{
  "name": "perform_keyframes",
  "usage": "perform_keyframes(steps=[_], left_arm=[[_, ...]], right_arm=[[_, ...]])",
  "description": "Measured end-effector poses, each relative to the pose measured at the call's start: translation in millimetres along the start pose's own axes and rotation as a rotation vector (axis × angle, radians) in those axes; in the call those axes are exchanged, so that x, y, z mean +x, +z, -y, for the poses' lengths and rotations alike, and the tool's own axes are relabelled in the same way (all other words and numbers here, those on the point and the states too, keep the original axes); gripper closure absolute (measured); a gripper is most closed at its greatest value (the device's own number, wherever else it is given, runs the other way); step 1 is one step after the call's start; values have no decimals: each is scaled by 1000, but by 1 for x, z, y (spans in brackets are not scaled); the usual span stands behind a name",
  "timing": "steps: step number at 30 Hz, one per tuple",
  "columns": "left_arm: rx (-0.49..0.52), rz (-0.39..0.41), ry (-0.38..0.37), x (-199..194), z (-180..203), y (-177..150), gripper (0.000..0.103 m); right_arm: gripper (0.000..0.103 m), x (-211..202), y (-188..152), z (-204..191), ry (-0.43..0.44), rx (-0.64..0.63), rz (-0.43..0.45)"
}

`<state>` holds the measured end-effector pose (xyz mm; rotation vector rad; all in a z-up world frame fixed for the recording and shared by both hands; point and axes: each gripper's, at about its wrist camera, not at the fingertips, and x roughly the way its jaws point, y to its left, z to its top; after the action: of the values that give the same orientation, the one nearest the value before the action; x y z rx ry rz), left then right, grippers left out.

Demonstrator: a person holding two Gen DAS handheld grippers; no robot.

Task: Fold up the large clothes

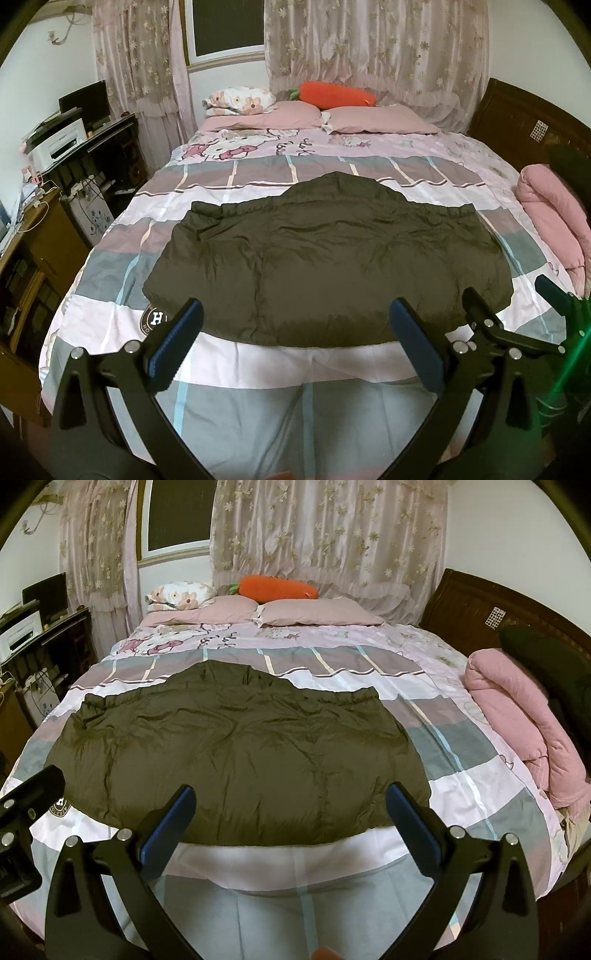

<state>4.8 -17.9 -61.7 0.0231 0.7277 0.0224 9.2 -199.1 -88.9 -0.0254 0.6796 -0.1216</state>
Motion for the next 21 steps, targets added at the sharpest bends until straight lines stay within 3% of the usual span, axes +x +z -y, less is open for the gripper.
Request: perform_keyframes(steps=[21], left_arm=[[8,-6,3,1,-1,-3,2]], right_arm=[[1,5,-8,-3,11,-18,-11]])
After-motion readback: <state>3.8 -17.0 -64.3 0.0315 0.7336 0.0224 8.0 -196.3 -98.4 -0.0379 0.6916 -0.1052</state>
